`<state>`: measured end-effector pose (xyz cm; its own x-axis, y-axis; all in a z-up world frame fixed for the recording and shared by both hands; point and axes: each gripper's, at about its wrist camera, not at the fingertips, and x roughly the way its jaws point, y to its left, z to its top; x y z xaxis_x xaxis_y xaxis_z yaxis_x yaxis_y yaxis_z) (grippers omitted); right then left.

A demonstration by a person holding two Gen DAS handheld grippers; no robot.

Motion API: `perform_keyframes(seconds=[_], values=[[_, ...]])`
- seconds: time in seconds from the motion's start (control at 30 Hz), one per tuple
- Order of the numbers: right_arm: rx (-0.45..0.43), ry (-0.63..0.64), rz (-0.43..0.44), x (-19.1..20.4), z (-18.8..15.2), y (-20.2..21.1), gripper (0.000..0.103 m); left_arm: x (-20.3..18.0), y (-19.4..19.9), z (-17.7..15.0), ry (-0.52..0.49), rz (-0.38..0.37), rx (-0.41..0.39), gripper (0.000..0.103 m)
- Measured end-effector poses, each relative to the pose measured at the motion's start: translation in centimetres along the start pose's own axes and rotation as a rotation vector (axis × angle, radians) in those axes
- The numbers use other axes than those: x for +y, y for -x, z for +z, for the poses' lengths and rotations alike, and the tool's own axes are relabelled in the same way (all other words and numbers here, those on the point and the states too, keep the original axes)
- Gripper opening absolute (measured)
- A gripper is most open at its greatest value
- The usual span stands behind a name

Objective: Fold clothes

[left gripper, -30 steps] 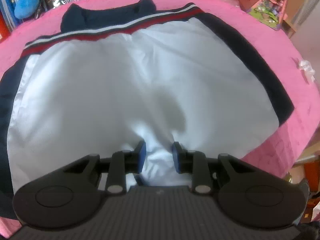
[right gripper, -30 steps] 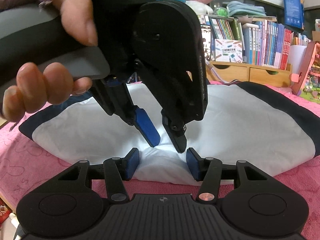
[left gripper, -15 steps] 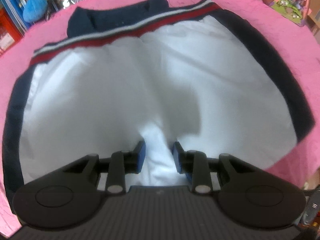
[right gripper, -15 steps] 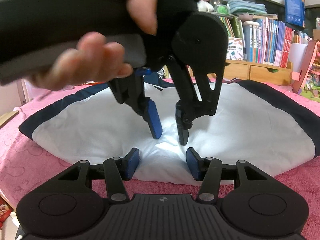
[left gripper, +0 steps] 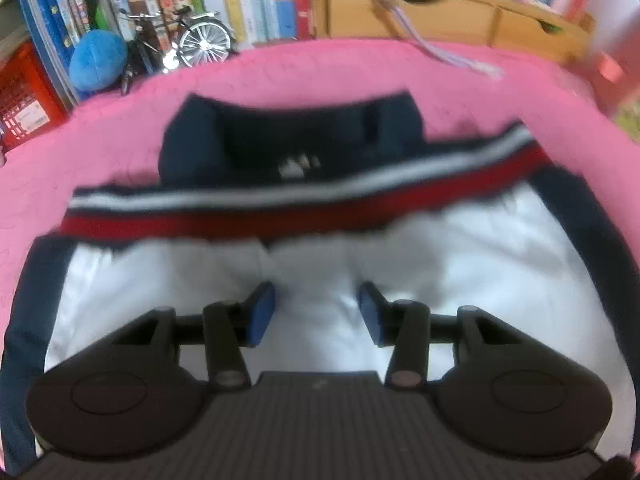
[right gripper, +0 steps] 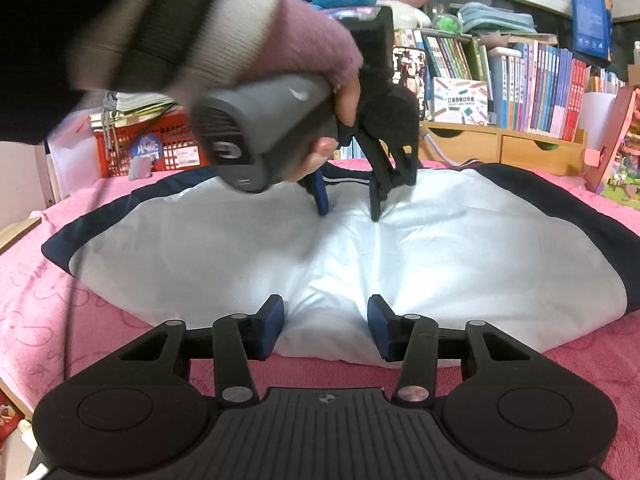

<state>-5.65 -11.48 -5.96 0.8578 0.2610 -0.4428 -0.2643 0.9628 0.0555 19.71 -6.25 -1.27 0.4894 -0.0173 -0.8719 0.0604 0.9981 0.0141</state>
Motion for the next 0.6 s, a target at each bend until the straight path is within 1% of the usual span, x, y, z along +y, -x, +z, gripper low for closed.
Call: perform_keyframes(seconds=[0.13,0.23,0.33,0.47,0.6], values=[[-0.006,0.007,0.005,0.1,-0.1,0.1,0.045,0.2,-0.6,1.2,0.018,0.000,-0.003,0.046],[-0.012,0.012,0.004,0.3,-0.3,0.1,0.045,0.1,-0.6,1.0,0.000,0.002,-0.019,0.046],[-0.012,0.012,0.005,0.2,-0.1,0.0,0.045,0.7,-1.1,1.5,0.010,-0.006,-0.024,0.046],[-0.010,0.017,0.010,0.2,-0.4,0.3,0.044,0.5,-1.4,1.7,-0.002,0.011,-0.047,0.047],[-0.002,0.016,0.017,0.0,-0.3,0.3,0.044,0.6,-1.0,1.8,0.008,0.014,-0.049,0.047]])
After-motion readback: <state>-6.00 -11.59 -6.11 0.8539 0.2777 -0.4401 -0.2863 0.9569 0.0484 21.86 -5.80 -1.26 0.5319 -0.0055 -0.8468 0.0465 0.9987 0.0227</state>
